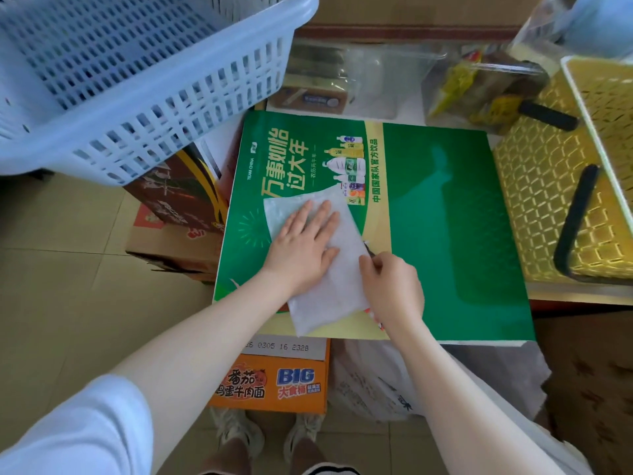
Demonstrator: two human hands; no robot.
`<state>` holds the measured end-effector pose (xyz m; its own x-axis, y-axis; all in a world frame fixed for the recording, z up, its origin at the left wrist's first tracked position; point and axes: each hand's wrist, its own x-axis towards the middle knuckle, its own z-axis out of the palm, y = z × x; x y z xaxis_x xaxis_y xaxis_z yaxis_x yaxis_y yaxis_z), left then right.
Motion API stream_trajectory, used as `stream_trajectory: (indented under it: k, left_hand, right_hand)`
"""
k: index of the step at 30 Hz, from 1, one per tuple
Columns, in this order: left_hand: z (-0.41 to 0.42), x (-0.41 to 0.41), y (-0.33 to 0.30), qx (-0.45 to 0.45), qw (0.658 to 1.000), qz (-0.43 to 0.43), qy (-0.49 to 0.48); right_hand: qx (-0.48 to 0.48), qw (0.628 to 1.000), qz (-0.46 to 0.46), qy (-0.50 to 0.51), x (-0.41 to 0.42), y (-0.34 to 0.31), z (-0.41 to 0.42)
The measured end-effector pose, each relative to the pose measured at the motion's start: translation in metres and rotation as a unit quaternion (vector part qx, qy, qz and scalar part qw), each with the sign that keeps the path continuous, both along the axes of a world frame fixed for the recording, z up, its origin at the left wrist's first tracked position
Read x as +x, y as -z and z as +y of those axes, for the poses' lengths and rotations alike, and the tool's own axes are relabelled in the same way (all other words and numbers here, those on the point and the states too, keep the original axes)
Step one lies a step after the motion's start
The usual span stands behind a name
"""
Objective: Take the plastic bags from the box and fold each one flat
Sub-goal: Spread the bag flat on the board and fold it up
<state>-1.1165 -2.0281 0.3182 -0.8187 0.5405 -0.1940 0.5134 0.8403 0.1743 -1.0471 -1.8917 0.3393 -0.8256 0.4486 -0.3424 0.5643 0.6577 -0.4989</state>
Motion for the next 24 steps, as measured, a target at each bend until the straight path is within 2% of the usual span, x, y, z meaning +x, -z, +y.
stream_trajectory:
  k: [9, 13, 18, 19, 22, 24]
  left_hand:
    - [0.002, -0.002, -0.011, -0.01, 1.0, -0.005, -0.003]
    - [-0.005, 0.031, -0.019, -0.004, 0.999, -0.004, 0.051]
    - [-0.023, 0.049, -0.007, -0.021, 0.998, -0.02, 0.047]
    - [-0.024, 0.049, -0.004, -0.019, 0.999, -0.015, 0.041]
    - [-0.023, 0.049, -0.005, -0.019, 0.999, -0.016, 0.036]
    - [-0.022, 0.05, -0.003, -0.006, 1.0, -0.007, 0.024]
  right_hand:
    - [0.058, 0.998, -0.019, -0.031, -0.007, 0.004, 0.004]
    - [0.071, 0.997, -0.023, -0.036, -0.01, 0.006, 0.004]
    - [0.145, 0.986, -0.049, -0.069, -0.013, -0.001, 0.0]
    - [0.168, 0.982, -0.038, -0.078, -0.011, -0.004, -0.002]
    - [0.259, 0.938, 0.145, -0.179, -0.005, -0.005, -0.01]
    - [0.239, 0.903, 0.218, -0.284, 0.003, 0.007, -0.018]
